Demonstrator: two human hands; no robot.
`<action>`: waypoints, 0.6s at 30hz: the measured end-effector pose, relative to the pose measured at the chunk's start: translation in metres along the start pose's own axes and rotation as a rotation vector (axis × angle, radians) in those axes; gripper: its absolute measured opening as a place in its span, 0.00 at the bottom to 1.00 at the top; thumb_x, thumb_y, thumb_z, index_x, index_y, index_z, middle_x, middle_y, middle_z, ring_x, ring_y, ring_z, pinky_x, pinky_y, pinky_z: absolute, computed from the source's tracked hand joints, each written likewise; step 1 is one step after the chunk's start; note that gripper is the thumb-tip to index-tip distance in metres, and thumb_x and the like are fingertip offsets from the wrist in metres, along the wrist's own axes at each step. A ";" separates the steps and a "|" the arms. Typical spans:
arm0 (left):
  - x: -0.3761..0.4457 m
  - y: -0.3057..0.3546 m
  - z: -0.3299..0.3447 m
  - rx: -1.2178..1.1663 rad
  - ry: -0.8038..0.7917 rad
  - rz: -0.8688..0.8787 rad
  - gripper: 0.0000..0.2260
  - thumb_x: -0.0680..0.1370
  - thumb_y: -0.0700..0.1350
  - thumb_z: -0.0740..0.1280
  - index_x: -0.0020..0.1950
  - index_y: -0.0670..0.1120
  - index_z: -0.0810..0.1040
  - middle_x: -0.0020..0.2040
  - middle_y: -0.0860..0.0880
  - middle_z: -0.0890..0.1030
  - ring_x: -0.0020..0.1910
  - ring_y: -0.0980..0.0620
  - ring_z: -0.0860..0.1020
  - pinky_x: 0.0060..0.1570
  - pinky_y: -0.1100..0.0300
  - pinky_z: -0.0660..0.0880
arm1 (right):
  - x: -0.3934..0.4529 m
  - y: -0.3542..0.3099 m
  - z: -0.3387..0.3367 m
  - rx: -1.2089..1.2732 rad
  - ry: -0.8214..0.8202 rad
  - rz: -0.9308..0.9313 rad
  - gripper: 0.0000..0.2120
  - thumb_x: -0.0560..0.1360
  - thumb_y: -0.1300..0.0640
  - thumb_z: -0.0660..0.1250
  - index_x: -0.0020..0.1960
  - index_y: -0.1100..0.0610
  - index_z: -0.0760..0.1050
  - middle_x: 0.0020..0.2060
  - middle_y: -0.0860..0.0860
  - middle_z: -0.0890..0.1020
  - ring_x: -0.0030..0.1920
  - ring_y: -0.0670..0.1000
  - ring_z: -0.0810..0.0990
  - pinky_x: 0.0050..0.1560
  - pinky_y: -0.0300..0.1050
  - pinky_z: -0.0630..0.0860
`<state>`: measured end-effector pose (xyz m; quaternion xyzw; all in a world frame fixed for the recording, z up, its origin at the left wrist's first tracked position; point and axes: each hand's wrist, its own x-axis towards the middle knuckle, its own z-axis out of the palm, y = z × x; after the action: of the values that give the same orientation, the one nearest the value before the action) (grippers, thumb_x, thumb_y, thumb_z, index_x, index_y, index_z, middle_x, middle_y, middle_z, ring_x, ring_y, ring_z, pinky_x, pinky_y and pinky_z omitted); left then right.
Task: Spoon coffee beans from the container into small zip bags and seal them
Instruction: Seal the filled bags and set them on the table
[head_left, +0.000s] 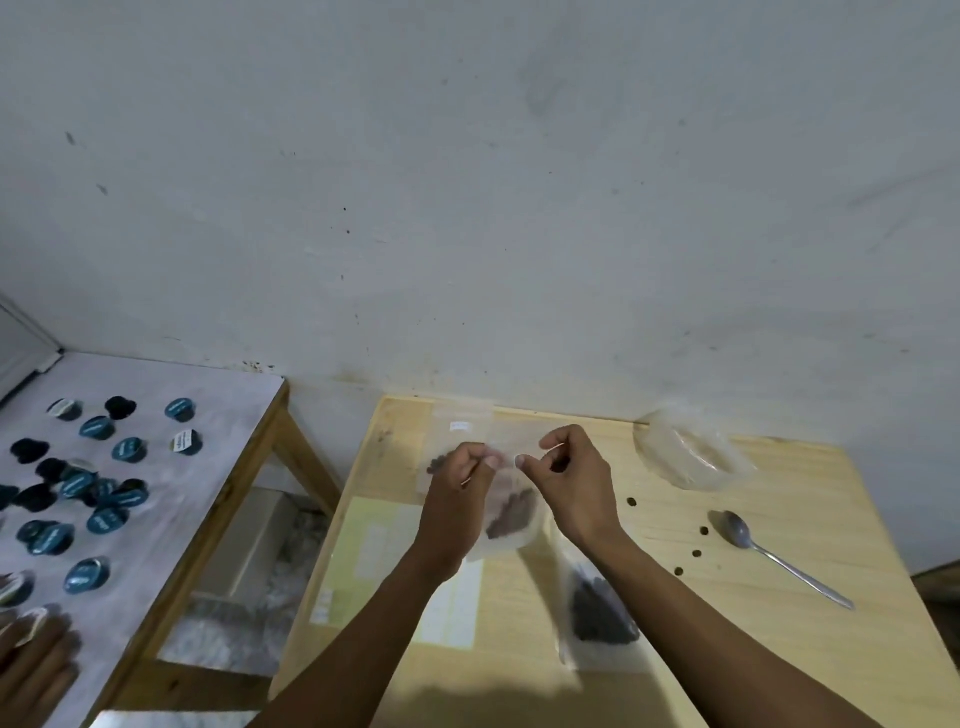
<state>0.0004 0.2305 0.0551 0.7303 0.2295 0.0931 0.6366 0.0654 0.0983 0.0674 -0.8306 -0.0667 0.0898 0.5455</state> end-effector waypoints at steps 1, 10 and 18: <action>0.000 0.000 0.000 -0.010 -0.007 0.000 0.05 0.81 0.45 0.63 0.48 0.51 0.78 0.47 0.52 0.83 0.52 0.51 0.79 0.51 0.58 0.73 | 0.000 0.000 0.000 -0.011 0.022 0.008 0.17 0.70 0.52 0.77 0.51 0.52 0.71 0.38 0.49 0.77 0.36 0.43 0.74 0.36 0.32 0.69; 0.001 0.014 -0.001 -0.210 -0.072 -0.055 0.05 0.81 0.45 0.65 0.48 0.46 0.77 0.48 0.46 0.83 0.51 0.49 0.82 0.56 0.48 0.75 | 0.007 -0.001 -0.006 0.247 -0.054 0.217 0.19 0.62 0.49 0.82 0.47 0.55 0.79 0.42 0.52 0.85 0.46 0.54 0.84 0.51 0.53 0.80; 0.008 0.009 0.008 -0.045 0.043 -0.045 0.10 0.72 0.48 0.74 0.47 0.46 0.78 0.43 0.48 0.84 0.44 0.43 0.83 0.47 0.45 0.80 | 0.007 -0.002 -0.010 0.172 -0.082 0.177 0.04 0.71 0.55 0.75 0.40 0.54 0.83 0.37 0.51 0.85 0.44 0.54 0.84 0.51 0.52 0.81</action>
<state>0.0128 0.2264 0.0613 0.7084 0.2574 0.0998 0.6496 0.0744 0.0914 0.0729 -0.7789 -0.0075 0.1768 0.6016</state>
